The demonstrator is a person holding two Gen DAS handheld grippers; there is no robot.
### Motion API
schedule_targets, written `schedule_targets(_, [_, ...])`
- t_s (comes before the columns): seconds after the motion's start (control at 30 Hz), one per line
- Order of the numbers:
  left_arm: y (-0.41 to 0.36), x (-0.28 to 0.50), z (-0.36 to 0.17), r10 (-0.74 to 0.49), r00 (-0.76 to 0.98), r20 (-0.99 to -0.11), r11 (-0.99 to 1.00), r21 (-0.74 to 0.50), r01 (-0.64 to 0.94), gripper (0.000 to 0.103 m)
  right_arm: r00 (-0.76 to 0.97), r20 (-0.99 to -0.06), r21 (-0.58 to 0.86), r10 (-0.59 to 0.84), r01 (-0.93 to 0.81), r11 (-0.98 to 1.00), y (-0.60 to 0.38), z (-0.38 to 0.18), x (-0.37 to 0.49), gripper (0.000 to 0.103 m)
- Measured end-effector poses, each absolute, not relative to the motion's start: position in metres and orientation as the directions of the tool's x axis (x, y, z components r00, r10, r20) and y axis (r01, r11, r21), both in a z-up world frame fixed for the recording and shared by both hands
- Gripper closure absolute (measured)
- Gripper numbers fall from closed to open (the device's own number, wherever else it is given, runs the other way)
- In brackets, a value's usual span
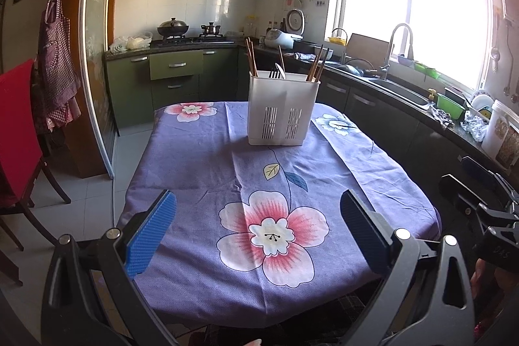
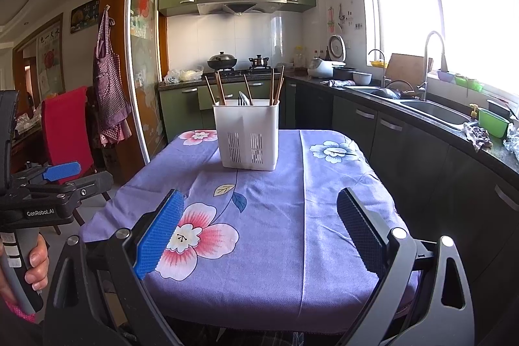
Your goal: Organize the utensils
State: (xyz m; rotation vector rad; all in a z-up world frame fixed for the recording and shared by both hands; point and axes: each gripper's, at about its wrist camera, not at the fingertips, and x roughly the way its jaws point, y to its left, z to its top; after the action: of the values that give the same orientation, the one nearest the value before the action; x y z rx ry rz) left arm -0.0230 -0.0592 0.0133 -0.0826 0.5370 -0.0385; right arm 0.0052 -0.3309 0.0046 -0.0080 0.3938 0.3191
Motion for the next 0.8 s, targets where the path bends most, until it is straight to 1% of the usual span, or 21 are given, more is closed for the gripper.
schedule_targets(0.13, [-0.059, -0.0237, 0.0132, -0.063, 0.86, -0.507, 0.995, -0.095, 0.017, 0.007, 0.874, -0.38, 0.053, 0.304, -0.307, 0.95, -0.3302, 0.0034, 0.006, 0.009])
schedule_targets(0.3, [-0.0556, -0.0235, 0.0135, -0.134, 0.858, -0.495, 0.985, -0.159, 0.062, 0.007, 0.871, -0.387, 0.051, 0.304, -0.309, 0.95, -0.3283, 0.0004, 0.0074, 0.009])
schedule_targets(0.4, [-0.0575, -0.0208, 0.0099, -0.111, 0.852, -0.512, 0.989, -0.142, 0.044, 0.007, 0.87, -0.387, 0.053, 0.305, -0.31, 0.949, -0.328, 0.0, 0.0075, 0.009])
schedule_targets(0.63, [-0.0599, -0.0231, 0.0102, -0.076, 0.867, -0.493, 0.995, -0.098, 0.031, 0.007, 0.866, -0.392, 0.057, 0.309, -0.313, 0.948, -0.3269, -0.0018, 0.009, 0.009])
schedule_targets(0.8, [-0.0547, -0.0185, 0.0082, -0.075, 0.853, -0.516, 0.993, -0.118, 0.016, 0.007, 0.866, -0.392, 0.056, 0.309, -0.313, 0.948, -0.327, -0.0017, 0.0093, 0.009])
